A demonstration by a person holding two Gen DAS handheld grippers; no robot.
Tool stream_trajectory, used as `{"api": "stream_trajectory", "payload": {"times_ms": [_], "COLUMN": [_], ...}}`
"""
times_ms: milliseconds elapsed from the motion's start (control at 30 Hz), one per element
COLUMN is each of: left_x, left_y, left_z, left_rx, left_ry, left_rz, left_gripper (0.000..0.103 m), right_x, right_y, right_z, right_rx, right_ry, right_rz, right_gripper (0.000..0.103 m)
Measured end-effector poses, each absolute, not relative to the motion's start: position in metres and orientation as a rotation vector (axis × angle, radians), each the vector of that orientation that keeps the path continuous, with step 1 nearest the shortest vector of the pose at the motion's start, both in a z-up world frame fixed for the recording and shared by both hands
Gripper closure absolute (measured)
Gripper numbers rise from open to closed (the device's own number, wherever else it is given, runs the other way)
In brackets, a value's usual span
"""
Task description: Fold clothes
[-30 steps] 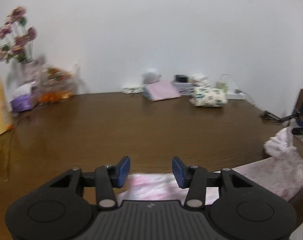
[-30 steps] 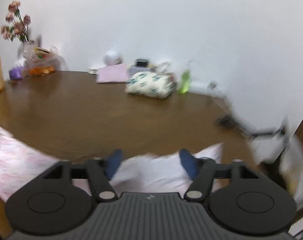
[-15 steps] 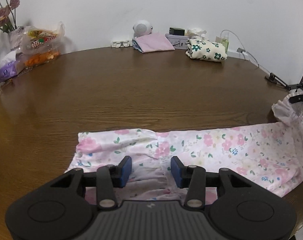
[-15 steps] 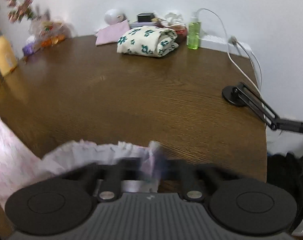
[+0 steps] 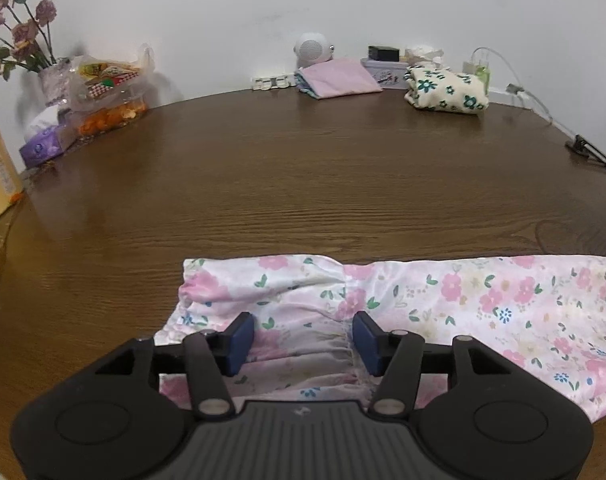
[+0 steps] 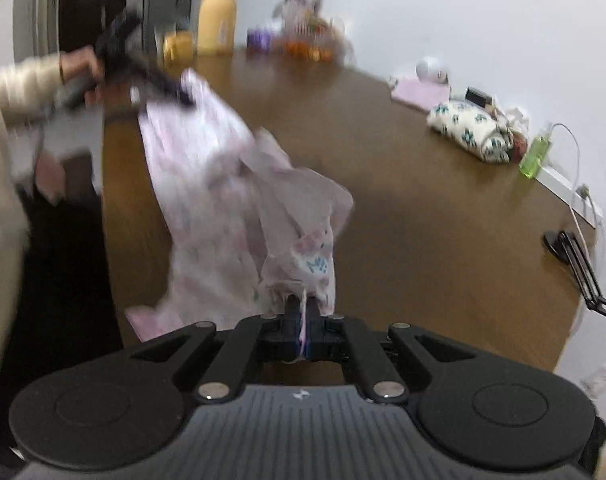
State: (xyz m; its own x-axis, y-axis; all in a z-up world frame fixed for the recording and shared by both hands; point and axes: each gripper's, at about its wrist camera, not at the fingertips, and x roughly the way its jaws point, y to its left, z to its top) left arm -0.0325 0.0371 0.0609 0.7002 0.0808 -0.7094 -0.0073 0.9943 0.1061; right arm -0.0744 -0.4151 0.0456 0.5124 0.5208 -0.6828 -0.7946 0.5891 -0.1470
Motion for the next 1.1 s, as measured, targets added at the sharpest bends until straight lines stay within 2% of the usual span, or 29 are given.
{"api": "stream_trajectory", "payload": {"times_ms": [67, 267, 367, 467, 567, 600, 633, 667, 733, 767, 900, 933, 1000, 1100], "left_x": [-0.036, -0.041, -0.018, 0.002, 0.012, 0.014, 0.015, 0.016, 0.018, 0.02, 0.016, 0.015, 0.014, 0.012], "left_y": [0.032, -0.03, -0.093, -0.155, -0.181, -0.183, -0.182, -0.182, -0.18, -0.179, -0.179, -0.18, -0.18, -0.184], "left_z": [0.071, 0.121, 0.112, 0.082, 0.059, 0.054, 0.051, 0.049, 0.048, 0.048, 0.043, 0.042, 0.041, 0.043], "left_rx": [0.088, 0.017, 0.071, 0.192, 0.23, 0.219, 0.218, 0.218, 0.205, 0.19, 0.184, 0.187, 0.178, 0.182], "left_ry": [0.786, 0.627, 0.651, 0.716, 0.773, 0.789, 0.785, 0.78, 0.768, 0.765, 0.728, 0.718, 0.714, 0.71], "left_rz": [0.06, -0.245, -0.431, -0.526, -0.541, -0.528, -0.507, -0.487, -0.465, -0.462, -0.456, -0.455, -0.456, -0.457], "left_gripper": [0.056, 0.054, 0.055, 0.066, 0.07, 0.071, 0.069, 0.067, 0.067, 0.067, 0.065, 0.065, 0.065, 0.065], "right_x": [-0.078, -0.076, -0.075, -0.069, -0.059, -0.055, -0.053, -0.052, -0.053, -0.053, -0.014, 0.005, 0.041, 0.081], "right_y": [-0.409, -0.402, -0.393, -0.386, -0.383, -0.385, -0.388, -0.392, -0.401, -0.405, -0.404, -0.401, -0.394, -0.377], "right_z": [0.044, 0.045, 0.037, 0.028, 0.023, 0.024, 0.027, 0.034, 0.05, 0.059, 0.081, 0.082, 0.079, 0.063], "right_rx": [-0.5, -0.569, -0.669, -0.763, -0.78, -0.755, -0.727, -0.697, -0.636, -0.603, -0.47, -0.428, -0.374, -0.375], "right_ry": [0.603, 0.491, 0.451, 0.407, 0.358, 0.367, 0.391, 0.394, 0.374, 0.351, 0.395, 0.442, 0.535, 0.65], "right_rz": [0.805, 0.65, 0.57, 0.432, 0.287, 0.277, 0.291, 0.313, 0.381, 0.43, 0.729, 0.775, 0.871, 0.989], "right_gripper": [0.101, 0.101, 0.101, 0.101, 0.101, 0.099, 0.091, 0.069, 0.04, 0.036, 0.029, 0.03, 0.041, 0.045]}}
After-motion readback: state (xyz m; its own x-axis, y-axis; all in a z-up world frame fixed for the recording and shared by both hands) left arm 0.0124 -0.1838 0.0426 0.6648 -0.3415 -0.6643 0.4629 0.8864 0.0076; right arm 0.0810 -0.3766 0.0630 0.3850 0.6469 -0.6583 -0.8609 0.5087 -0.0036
